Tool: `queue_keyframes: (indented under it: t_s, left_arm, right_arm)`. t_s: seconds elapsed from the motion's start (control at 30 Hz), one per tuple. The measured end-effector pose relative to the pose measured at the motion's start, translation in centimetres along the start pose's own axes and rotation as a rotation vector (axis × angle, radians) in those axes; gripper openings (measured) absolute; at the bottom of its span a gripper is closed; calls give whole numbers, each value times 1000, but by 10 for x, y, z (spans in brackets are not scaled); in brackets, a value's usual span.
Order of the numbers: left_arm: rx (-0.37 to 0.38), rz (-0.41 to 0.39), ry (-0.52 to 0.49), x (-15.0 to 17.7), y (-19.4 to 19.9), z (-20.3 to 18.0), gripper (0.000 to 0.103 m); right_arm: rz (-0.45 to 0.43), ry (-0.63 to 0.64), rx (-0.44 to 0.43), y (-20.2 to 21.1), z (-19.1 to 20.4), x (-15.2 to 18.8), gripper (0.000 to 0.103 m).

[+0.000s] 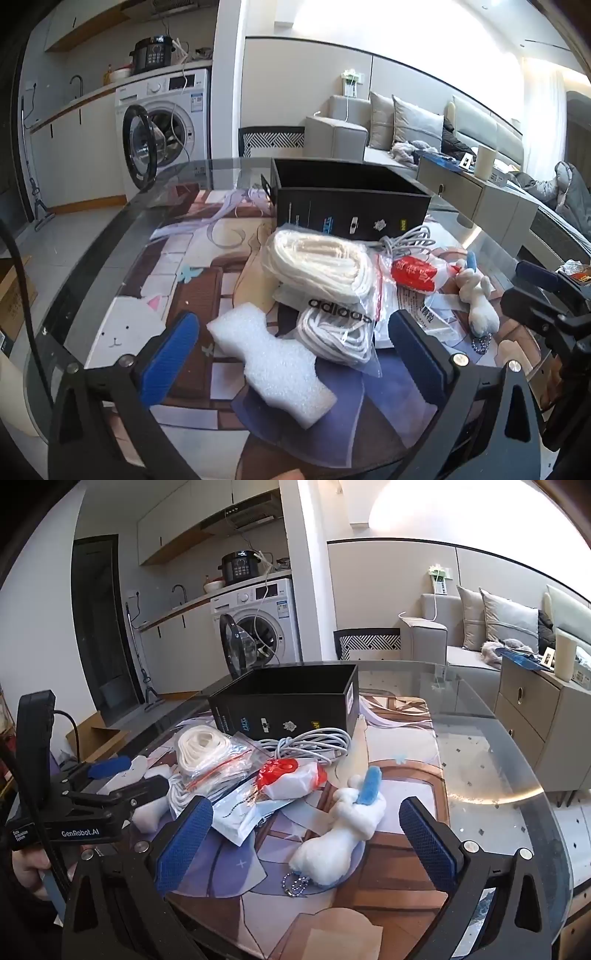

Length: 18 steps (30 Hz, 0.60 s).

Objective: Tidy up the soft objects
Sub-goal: 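Move the right gripper toward the white plush bunny while the left gripper approaches the white foam piece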

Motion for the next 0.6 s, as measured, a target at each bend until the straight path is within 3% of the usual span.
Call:
queue_keyframes:
  t_s: [0.13, 0.27, 0.6]
  left_arm:
    - [12, 17, 3, -1, -10, 1, 103]
    - [2, -53, -15, -5, 3, -2, 103]
    - [-20, -82, 2, -7, 7, 10, 103]
  right_arm:
    - [-16, 26, -4, 3, 4, 4, 103]
    - [-7, 20, -11, 0, 7, 4, 103]
    - [11, 34, -3, 0, 6, -1, 103]
Point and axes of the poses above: each gripper's, at about its wrist camera, not at the fingertips, and y roughly against the way its jaws point, z to its left, x to its underside, the point moved 4 cm from there along -y, roughly the way its jaws point, and after that the axes turned 2 degrees about x, right-handed, at the moved point
